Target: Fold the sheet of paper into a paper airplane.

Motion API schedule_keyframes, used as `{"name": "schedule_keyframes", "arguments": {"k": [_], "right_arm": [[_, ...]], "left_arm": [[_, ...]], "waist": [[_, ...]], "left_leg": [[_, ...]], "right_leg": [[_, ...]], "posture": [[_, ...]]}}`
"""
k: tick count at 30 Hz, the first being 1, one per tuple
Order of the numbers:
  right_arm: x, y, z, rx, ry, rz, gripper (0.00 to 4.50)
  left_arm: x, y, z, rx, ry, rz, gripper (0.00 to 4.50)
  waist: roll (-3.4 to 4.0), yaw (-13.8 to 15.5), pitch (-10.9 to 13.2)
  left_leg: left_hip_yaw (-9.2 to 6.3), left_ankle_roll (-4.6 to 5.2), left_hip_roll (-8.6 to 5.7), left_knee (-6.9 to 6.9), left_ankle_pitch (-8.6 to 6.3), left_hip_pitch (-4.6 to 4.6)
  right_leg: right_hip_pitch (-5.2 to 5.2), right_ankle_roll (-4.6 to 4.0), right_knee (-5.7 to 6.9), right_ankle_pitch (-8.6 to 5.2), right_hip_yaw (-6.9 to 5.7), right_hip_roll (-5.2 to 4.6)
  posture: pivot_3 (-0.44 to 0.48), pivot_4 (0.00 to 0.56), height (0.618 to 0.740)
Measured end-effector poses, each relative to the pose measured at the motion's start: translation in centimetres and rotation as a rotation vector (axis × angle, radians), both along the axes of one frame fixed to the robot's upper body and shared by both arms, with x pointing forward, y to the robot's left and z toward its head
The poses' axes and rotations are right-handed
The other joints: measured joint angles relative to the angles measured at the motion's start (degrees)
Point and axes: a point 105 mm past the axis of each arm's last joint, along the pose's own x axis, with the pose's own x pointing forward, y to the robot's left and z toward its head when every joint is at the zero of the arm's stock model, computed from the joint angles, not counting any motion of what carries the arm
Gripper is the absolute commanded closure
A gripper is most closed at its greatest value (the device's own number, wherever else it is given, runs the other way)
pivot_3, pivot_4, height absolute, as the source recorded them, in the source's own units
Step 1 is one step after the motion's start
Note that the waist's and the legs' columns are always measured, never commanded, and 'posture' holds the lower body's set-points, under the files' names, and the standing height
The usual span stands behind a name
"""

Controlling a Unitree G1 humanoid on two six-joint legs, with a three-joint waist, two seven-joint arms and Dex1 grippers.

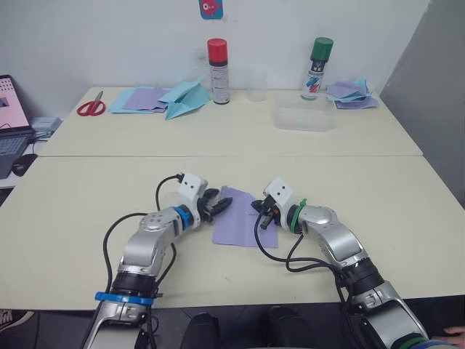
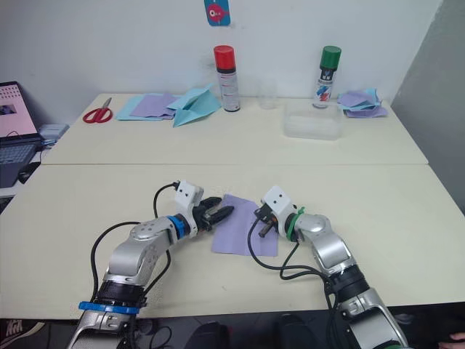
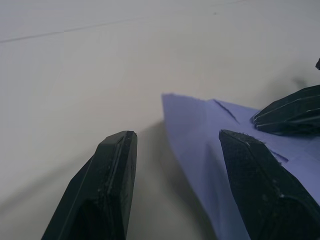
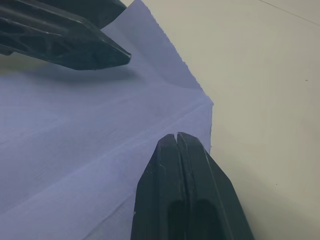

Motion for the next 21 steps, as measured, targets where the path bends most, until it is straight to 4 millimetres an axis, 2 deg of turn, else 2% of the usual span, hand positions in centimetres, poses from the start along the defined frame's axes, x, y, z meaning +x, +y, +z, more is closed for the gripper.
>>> {"name": "schedule_keyframes", "arguments": {"k": [2, 8, 16, 21], "right_arm": [[0.0, 0.0, 0.0, 0.0, -0.001, -0.002, 4.5], [0.1, -0.1, 0.0, 0.0, -0.003, -0.005, 4.5], [0.1, -0.1, 0.1, -0.004, -0.008, -0.004, 4.5], [0.1, -0.2, 0.0, -0.013, -0.014, -0.006, 4.5]], "left_arm": [[-0.1, -0.5, 0.1, 0.016, -0.022, -0.029, 2.41], [-0.6, -0.8, 0.1, 0.11, -0.073, -0.108, 4.42], [-1.6, -1.7, -0.7, 0.343, -0.187, -0.236, 4.47], [-1.6, -2.0, -1.2, 0.386, -0.203, -0.248, 4.47]], "waist": [[0.0, 0.0, 0.0], [0.0, -0.01, 0.0], [0.02, 0.0, 0.01], [0.02, 0.13, 0.0]], "left_leg": [[0.01, 0.0, 0.0, 0.0, 0.0, -0.01], [0.0, 0.0, 0.0, -0.01, 0.0, 0.0], [0.0, 0.0, 0.01, -0.02, 0.0, 0.0], [0.02, 0.0, 0.0, -0.02, 0.0, 0.01]], "right_leg": [[0.0, 0.0, 0.0, 0.0, -0.02, 0.0], [0.0, -0.01, 0.0, -0.01, -0.01, 0.0], [-0.01, -0.02, -0.01, -0.01, 0.01, -0.01], [0.0, -0.02, 0.0, -0.01, -0.01, -0.01]], "posture": [[0.0, 0.15, 0.74], [0.0, 0.15, 0.74], [0.0, 0.15, 0.74], [0.0, 0.15, 0.74]]}}
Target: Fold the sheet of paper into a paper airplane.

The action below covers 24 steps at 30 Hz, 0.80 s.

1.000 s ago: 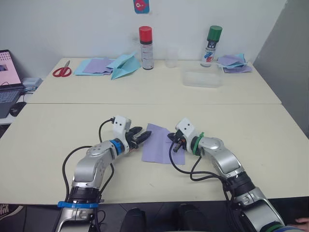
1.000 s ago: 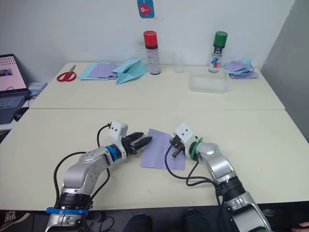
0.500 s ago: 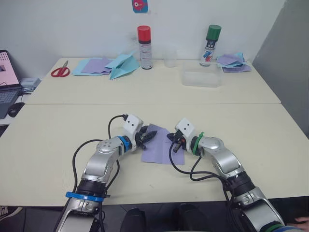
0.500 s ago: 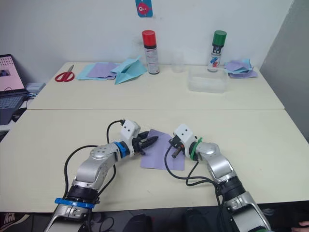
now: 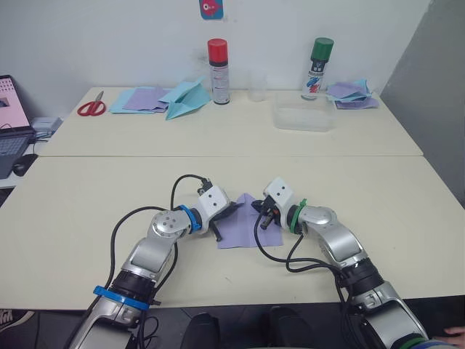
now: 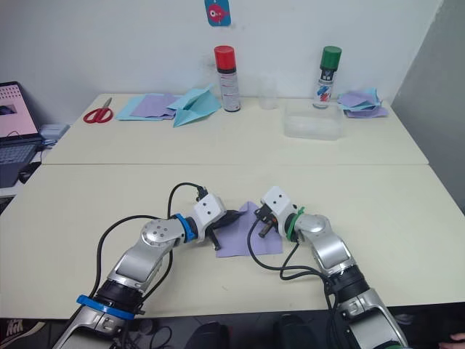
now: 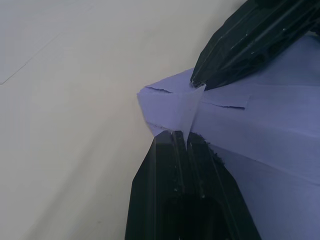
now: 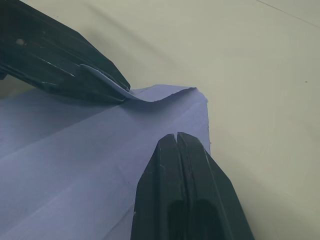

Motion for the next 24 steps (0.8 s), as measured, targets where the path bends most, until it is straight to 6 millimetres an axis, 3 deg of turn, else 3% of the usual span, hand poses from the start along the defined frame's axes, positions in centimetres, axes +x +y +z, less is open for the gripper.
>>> {"name": "schedule_keyframes", "arguments": {"k": [10, 17, 24], "right_arm": [[-0.2, 0.3, 0.4, 0.041, 0.007, 0.015, 4.5], [1.8, 0.7, 3.9, 0.175, -0.071, -0.006, 4.5], [2.4, 1.9, 2.4, 0.171, 0.004, 0.08, 4.5]], "left_arm": [[0.0, -0.1, 0.0, 0.141, -0.043, -0.107, 4.47], [0.2, -0.2, -0.1, 0.17, -0.045, -0.14, 4.47], [0.3, -0.2, -0.1, 0.176, -0.046, -0.154, 4.47]], "waist": [[0.01, 0.16, 0.01], [0.15, 0.28, 0.09], [0.16, 0.27, 0.1]], "left_leg": [[0.02, 0.0, 0.0, -0.04, 0.0, -0.01], [0.04, 0.0, -0.02, -0.05, 0.0, -0.04], [0.04, 0.0, -0.01, -0.05, 0.0, -0.03]], "right_leg": [[-0.02, -0.09, -0.01, -0.07, -0.01, 0.01], [-0.03, -0.11, -0.01, -0.08, -0.06, 0.01], [-0.02, -0.11, 0.01, -0.08, -0.07, 0.01]], "posture": [[0.0, 0.15, 0.74], [0.0, 0.15, 0.74], [0.0, 0.15, 0.74]]}}
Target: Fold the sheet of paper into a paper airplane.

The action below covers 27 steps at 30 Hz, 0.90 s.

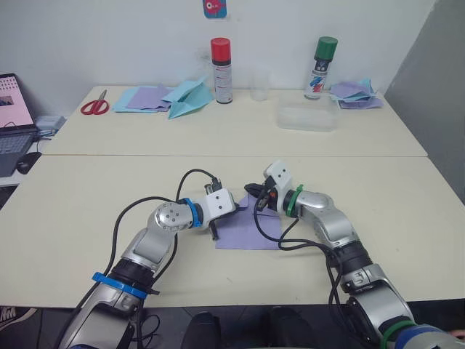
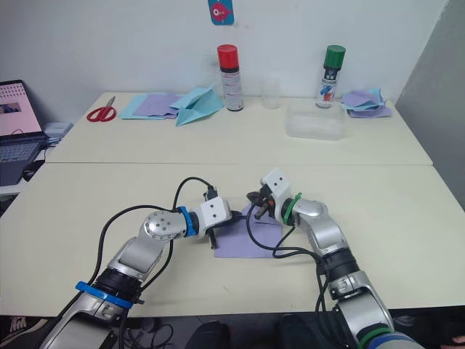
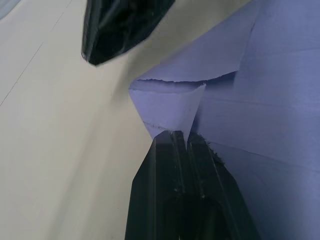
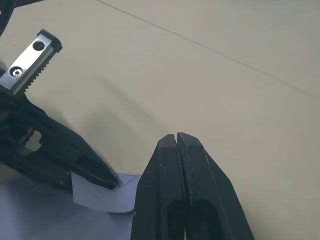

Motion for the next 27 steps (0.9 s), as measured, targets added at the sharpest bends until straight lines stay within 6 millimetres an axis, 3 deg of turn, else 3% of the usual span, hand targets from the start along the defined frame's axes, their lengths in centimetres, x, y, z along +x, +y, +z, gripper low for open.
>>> {"name": "schedule_keyframes", "arguments": {"k": [5, 14, 18, 27], "right_arm": [[0.0, 0.7, -2.0, -0.043, 0.045, 0.033, 4.5], [0.2, 1.0, -2.2, -0.094, 0.005, 0.06, 4.5], [0.1, 1.2, -2.2, -0.087, 0.0, 0.063, 4.5], [0.0, 1.3, -2.4, -0.076, -0.001, 0.049, 4.5]], "left_arm": [[0.0, 0.0, 0.0, 0.007, -0.002, -0.008, 4.47], [-0.2, 0.2, 0.2, 0.019, -0.02, -0.024, 4.47], [-1.2, 1.0, 0.8, 0.027, 0.013, -0.069, 3.53], [-3.3, 3.6, 1.6, 0.024, 0.12, -0.087, 0.81]], "waist": [[0.0, 0.0, 0.0], [0.02, -0.04, -0.02], [0.02, -0.58, -0.01], [0.06, -0.58, 0.02]], "left_leg": [[0.01, 0.0, 0.0, 0.0, 0.0, -0.01], [0.0, 0.0, 0.04, -0.01, 0.0, 0.04], [-0.01, 0.0, 0.07, -0.09, -0.01, 0.03], [-0.06, 0.0, 0.08, -0.09, -0.01, 0.03]], "right_leg": [[0.0, 0.0, 0.0, 0.0, 0.01, 0.0], [0.02, 0.0, 0.02, 0.0, 0.03, 0.0], [-0.01, -0.12, 0.02, -0.07, 0.02, 0.0], [-0.02, -0.15, 0.03, -0.09, -0.02, -0.01]], "posture": [[0.0, 0.15, 0.74], [0.0, 0.15, 0.74], [0.0, 0.15, 0.74], [0.0, 0.15, 0.74]]}}
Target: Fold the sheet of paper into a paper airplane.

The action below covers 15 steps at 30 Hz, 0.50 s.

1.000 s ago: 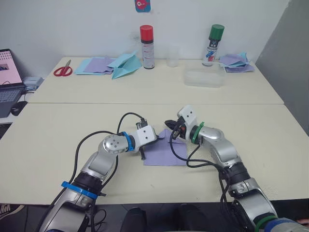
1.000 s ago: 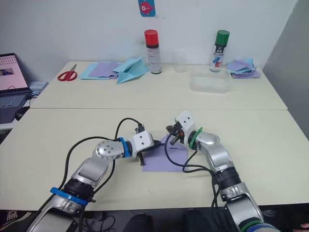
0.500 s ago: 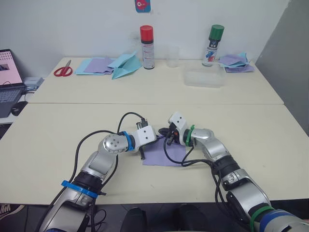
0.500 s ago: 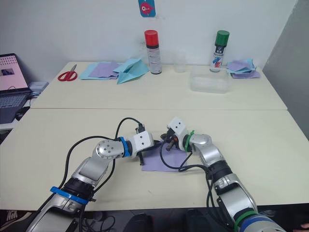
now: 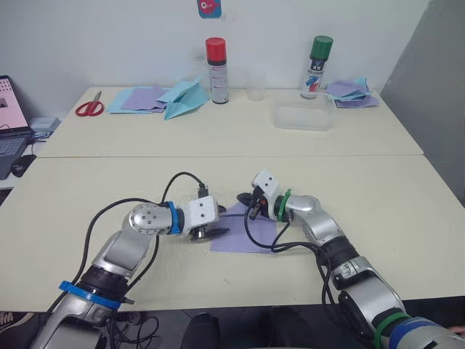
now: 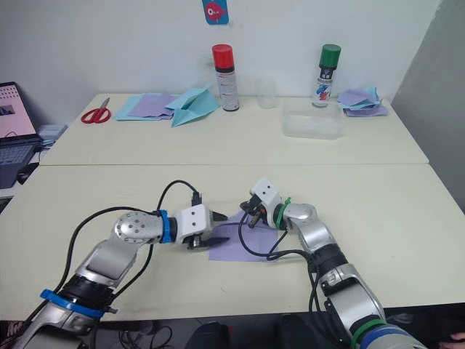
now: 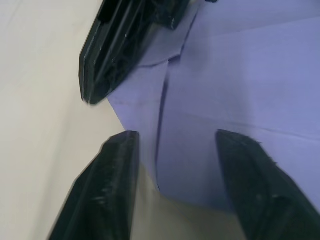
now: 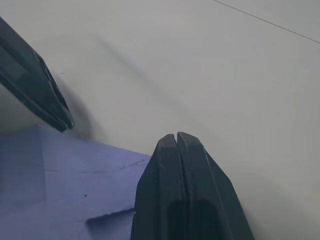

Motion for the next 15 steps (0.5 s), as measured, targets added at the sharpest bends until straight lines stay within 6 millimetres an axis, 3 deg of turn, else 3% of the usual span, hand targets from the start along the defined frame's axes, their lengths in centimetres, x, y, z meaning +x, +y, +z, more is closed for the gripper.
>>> {"name": "schedule_keyframes", "arguments": {"k": [1, 5, 7, 10, 15], "right_arm": [[0.0, 0.0, 0.0, 0.002, -0.001, -0.001, 4.5], [-0.2, -0.3, -0.1, -0.001, -0.009, -0.002, 4.5], [-0.3, -0.3, -0.1, -0.006, -0.017, 0.0, 4.5], [-0.5, -0.1, -0.1, -0.004, -0.02, 0.006, 4.5], [-0.7, 0.1, -0.1, -0.002, -0.022, 0.014, 4.5]], "left_arm": [[0.0, 0.4, 0.4, -0.045, 0.033, 0.037, 0.54], [2.0, 2.3, 2.9, -0.228, 0.069, 0.232, 0.54], [3.3, 2.1, 3.9, -0.352, 0.065, 0.312, 0.94], [4.3, -0.1, 4.2, -0.511, 0.103, 0.359, 1.81], [4.2, -3.1, 2.6, -0.505, 0.14, 0.337, 3.36]], "waist": [[0.01, 0.03, 0.01], [0.02, 0.11, 0.03], [0.01, 0.3, 0.03], [-0.04, 0.54, 0.01], [-0.04, 0.37, 0.01]], "left_leg": [[-0.01, 0.0, 0.0, 0.0, 0.0, -0.01], [-0.02, 0.0, -0.02, 0.02, 0.0, -0.02], [-0.02, 0.0, -0.04, 0.04, 0.0, -0.02], [0.0, 0.0, -0.05, 0.08, 0.0, -0.06], [-0.01, -0.01, -0.02, 0.01, 0.0, -0.04]], "right_leg": [[0.0, -0.01, 0.0, -0.01, -0.01, 0.0], [0.01, -0.01, 0.01, -0.01, -0.1, 0.0], [0.03, 0.0, -0.01, -0.01, -0.1, 0.0], [0.04, 0.02, -0.04, 0.0, -0.03, 0.0], [0.01, 0.02, -0.01, 0.0, -0.03, 0.02]], "posture": [[0.0, 0.15, 0.74], [0.0, 0.15, 0.74], [0.0, 0.15, 0.74], [0.0, 0.15, 0.74], [0.0, 0.15, 0.74]]}}
